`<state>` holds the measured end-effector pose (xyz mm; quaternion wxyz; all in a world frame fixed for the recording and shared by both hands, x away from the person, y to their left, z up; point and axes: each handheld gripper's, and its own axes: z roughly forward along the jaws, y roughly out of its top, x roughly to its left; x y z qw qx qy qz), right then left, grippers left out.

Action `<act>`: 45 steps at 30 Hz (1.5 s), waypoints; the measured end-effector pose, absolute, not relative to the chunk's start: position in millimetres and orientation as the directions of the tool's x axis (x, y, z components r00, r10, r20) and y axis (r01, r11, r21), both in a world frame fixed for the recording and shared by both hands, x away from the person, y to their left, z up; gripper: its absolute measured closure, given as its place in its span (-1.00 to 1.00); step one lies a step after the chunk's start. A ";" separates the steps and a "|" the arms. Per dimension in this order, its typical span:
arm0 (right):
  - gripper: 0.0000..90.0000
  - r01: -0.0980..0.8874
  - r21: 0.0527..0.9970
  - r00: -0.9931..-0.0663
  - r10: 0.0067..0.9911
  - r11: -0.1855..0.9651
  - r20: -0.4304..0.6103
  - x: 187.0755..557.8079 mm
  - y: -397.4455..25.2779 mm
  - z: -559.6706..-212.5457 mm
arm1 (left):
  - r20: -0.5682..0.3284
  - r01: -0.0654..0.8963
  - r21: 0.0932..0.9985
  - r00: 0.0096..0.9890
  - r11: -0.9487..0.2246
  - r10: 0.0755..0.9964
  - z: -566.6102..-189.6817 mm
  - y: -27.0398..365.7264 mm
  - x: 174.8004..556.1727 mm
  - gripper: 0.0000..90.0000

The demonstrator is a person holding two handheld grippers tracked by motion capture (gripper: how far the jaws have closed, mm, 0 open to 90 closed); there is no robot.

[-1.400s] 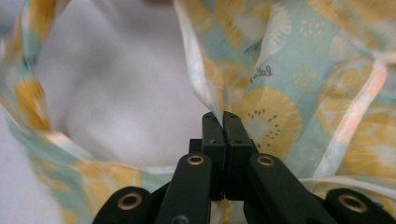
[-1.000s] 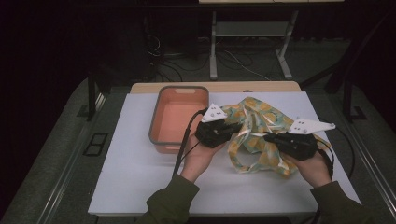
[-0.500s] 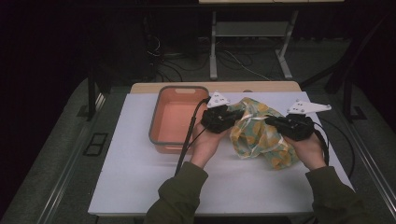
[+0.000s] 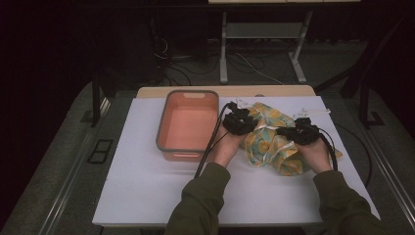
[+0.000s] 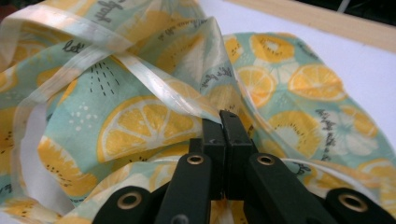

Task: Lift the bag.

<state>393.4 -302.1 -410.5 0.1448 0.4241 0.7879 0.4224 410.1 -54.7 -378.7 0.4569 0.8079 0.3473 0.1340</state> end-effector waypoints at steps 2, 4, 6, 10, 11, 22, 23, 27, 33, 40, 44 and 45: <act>0.83 0.546 0.795 -0.598 0.787 0.263 0.150 393.1 -304.6 -408.7 | -0.090 0.416 0.844 0.732 -0.338 0.676 -375.2 -48.7 406.4 0.42; 0.63 0.546 0.808 -0.599 0.777 0.221 0.192 389.7 -309.9 -401.5 | -0.086 0.400 0.853 0.743 -0.337 0.664 -371.3 -41.3 402.5 0.26; 0.41 0.534 0.822 -0.617 0.755 0.195 0.222 384.7 -314.3 -393.0 | -0.100 0.399 0.854 0.755 -0.333 0.647 -366.9 -34.1 398.6 0.06; 0.07 0.503 0.845 -0.648 0.726 0.183 0.229 372.2 -316.5 -375.9 | -0.108 0.379 0.859 0.790 -0.343 0.604 -356.0 -20.3 386.5 -0.15; -0.03 0.498 0.848 -0.654 0.721 0.182 0.229 368.8 -316.5 -372.3 | -0.096 0.362 0.864 0.801 -0.350 0.591 -353.5 -16.1 382.4 -0.21; -0.54 0.430 0.868 -0.738 0.651 0.249 0.179 323.2 -318.5 -356.5 | -0.053 0.296 0.882 0.835 -0.367 0.548 -343.5 47.3 329.6 -0.46; -0.56 0.427 0.869 -0.741 0.647 0.251 0.177 319.2 -320.2 -357.8 | -0.049 0.296 0.879 0.836 -0.374 0.546 -343.5 53.9 325.4 -0.46; -0.58 0.422 0.869 -0.750 0.637 0.257 0.176 305.8 -327.2 -366.0 | -0.045 0.297 0.879 0.831 -0.374 0.554 -346.2 79.5 307.4 -0.49; -0.64 0.422 0.862 -0.755 0.636 0.280 0.163 288.0 -336.0 -383.1 | -0.028 0.293 0.880 0.818 -0.374 0.574 -363.1 117.0 281.9 -0.59; -0.74 0.426 0.858 -0.758 0.631 0.287 0.165 274.7 -347.0 -405.3 | -0.038 0.320 0.870 0.802 -0.376 0.596 -393.1 147.9 265.1 -0.76; -0.74 0.432 0.852 -0.759 0.629 0.295 0.168 267.9 -351.6 -415.0 | -0.061 0.350 0.857 0.798 -0.378 0.600 -406.7 156.0 261.3 -0.91; -0.74 0.434 0.850 -0.761 0.626 0.297 0.170 266.2 -352.3 -417.1 | -0.063 0.356 0.853 0.797 -0.382 0.601 -409.9 157.3 260.8 -0.96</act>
